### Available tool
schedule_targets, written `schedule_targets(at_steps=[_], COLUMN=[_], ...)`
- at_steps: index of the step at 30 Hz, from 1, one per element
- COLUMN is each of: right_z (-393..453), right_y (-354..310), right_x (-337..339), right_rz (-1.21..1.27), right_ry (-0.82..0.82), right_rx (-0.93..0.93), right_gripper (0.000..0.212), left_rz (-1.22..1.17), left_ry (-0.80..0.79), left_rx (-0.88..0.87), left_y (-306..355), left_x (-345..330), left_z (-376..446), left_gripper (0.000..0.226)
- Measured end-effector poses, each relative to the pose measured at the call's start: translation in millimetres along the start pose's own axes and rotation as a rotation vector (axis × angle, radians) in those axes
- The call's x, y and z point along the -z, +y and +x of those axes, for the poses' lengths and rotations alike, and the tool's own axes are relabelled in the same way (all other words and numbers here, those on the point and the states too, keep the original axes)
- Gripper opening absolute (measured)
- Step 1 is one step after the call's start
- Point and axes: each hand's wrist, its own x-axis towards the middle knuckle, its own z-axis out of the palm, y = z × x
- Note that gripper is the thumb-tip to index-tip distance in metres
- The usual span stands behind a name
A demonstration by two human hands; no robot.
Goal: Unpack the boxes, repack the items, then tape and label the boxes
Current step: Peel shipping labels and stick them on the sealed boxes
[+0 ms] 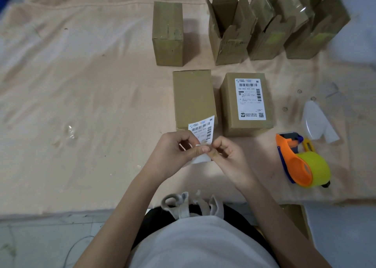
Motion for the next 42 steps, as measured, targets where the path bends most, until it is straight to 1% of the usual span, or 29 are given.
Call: schedule_targets(at_steps=[4,8,13,18,20,23,26,31,32,34,36,37,38,39,42], right_z=[-2,-5,-9,-7,-7,-9,-13,-18,-18,-16,-12,-9,-6,-3,5], right_y=[-2,-7,-9,-9,-7,-5,-4,2,2,4,3,1,0,-1,0], right_x=[-3,-2,4,2,5,13,20,31,32,34,31,28,26,23,18], right_rz=[0.014,-0.006,-0.001,-0.008,-0.017,-0.041,-0.071,-0.103,-0.119,-0.148,-0.15,-0.148,-0.147,-0.138,-0.16], right_ry=[0.006,0.0,-0.025,-0.03,-0.028,-0.015,-0.012,-0.035,-0.054,-0.101,-0.136,-0.136,-0.115,-0.084,0.013], right_rx=[-0.036,-0.06,-0.043,-0.048,-0.05,-0.061,-0.08,-0.138,-0.161,-0.217,-0.252,-0.245,-0.226,-0.198,-0.124], right_gripper=[0.026,0.026,0.032,0.03,0.032,0.027,0.026,0.025,0.023,0.009,0.017,0.023,0.031,0.033,0.014], left_rz=[0.046,0.082,0.036,0.031,0.006,-0.052,-0.043,0.048,0.091,0.208,0.311,0.37,0.413,0.437,0.48], left_ry=[-0.018,-0.02,-0.04,-0.03,0.002,0.105,0.13,0.206,0.199,0.165,0.131,0.12,0.104,0.092,0.102], left_rx=[-0.012,-0.025,-0.032,-0.056,-0.068,-0.084,-0.075,-0.062,-0.082,-0.141,-0.206,-0.248,-0.291,-0.325,-0.416], left_y=[0,-2,-3,-2,-2,-1,1,-5,-6,-4,-3,-2,-2,-2,-2], left_x=[5,4,-1,0,2,12,21,24,23,18,12,10,7,5,2], left_z=[0,-3,-7,-7,-6,-3,-3,-4,-5,-7,-8,-9,-9,-9,-10], left_gripper=[0.021,0.02,0.02,0.019,0.02,0.019,0.012,0.019,0.02,0.02,0.006,0.017,0.026,0.029,0.024])
